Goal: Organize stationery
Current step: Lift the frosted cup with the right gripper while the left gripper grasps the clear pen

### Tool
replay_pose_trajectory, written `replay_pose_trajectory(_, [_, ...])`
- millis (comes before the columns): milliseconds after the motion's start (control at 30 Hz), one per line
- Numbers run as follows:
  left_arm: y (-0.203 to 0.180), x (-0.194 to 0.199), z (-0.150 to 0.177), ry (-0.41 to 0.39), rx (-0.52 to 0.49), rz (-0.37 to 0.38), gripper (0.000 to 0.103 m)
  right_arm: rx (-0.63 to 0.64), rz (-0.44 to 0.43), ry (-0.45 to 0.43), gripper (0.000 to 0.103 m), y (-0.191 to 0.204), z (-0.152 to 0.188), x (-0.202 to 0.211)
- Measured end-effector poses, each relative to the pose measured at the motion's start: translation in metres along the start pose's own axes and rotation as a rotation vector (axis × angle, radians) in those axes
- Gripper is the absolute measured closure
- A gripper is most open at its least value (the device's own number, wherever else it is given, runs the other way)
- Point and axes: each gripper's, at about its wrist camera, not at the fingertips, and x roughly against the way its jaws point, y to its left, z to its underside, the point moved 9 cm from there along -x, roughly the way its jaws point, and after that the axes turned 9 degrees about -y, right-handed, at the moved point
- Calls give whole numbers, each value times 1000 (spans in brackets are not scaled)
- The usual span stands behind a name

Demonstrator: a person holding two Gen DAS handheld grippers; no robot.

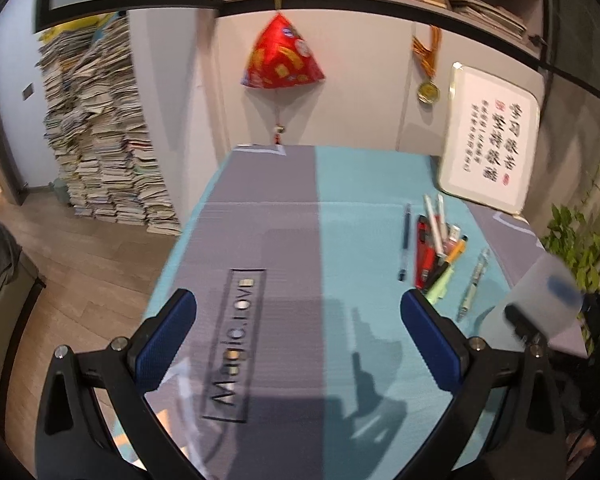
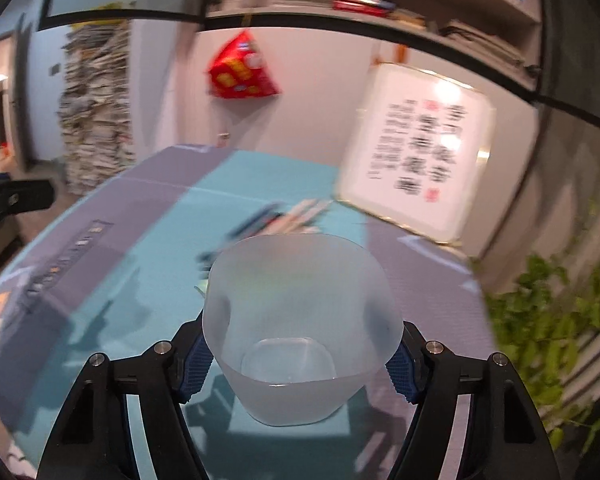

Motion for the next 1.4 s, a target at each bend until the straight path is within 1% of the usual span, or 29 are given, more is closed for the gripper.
replay_pose_trajectory(67, [-16,-3,1,10,-22,33,1,-23,34,9,29,-23,4,-4])
replay_pose_trajectory(133, [-35,-7,2,17,-48,69,1,-59,37,10,29,-45,5,-9])
replay_pose_trajectory(200, [-55,-10,4,20,-77,104,1,-73,47,19,29,-60,8,-17])
replay_pose_trajectory(333, [-92,-12,9,22,-152,169,1,-90,53,1,29,-83,9,-34])
replay_pose_trajectory(500, [-125,-19,19,29,-216,242,1,-99,49,-38,29,-94,8,-41])
replay_pose_trajectory(600, [-138,-31,26,59,-232,269,1,-110,17,-32,31,-94,9,-43])
replay_pose_trajectory(667, [-146,-39,27,77,-235,281,3,-139,-7,-24,31,-96,11,-45])
replay_pose_trajectory(733, [-156,-50,27,94,-248,294,11,-157,-25,-10,32,-97,13,-48])
replay_pose_trajectory(767, [-161,-54,28,102,-258,305,17,-160,-27,-2,32,-97,13,-49])
replay_pose_trajectory(833, [-173,-62,29,109,-289,327,20,-153,-22,11,32,-96,15,-52])
replay_pose_trajectory(900, [-182,-74,33,121,-334,325,28,-144,-15,12,32,-95,15,-52])
replay_pose_trajectory(933, [-185,-80,36,133,-357,325,30,-142,-14,12,32,-95,15,-52])
replay_pose_trajectory(967, [-186,-84,40,146,-373,319,33,-143,-15,11,32,-95,15,-52])
replay_pose_trajectory(1033, [-185,-97,49,177,-397,290,42,-150,-18,11,32,-96,16,-51])
replay_pose_trajectory(1100, [-182,-99,49,158,-414,267,51,-156,-21,11,32,-96,16,-51])
replay_pose_trajectory(1133, [-183,-99,49,155,-424,264,52,-156,-21,11,32,-96,16,-51])
replay_pose_trajectory(1167, [-184,-99,50,166,-423,275,67,-155,-20,10,32,-97,16,-51])
replay_pose_trajectory(1200, [-185,-98,51,185,-409,301,84,-155,-20,11,32,-97,16,-51])
replay_pose_trajectory(1233, [-186,-98,52,200,-389,323,90,-154,-20,10,32,-97,16,-51])
replay_pose_trajectory(1300, [-182,-95,53,211,-373,311,93,-159,-25,10,32,-97,16,-51])
replay_pose_trajectory(1400, [-176,-85,59,229,-360,322,93,-169,-66,5,32,-95,16,-51])
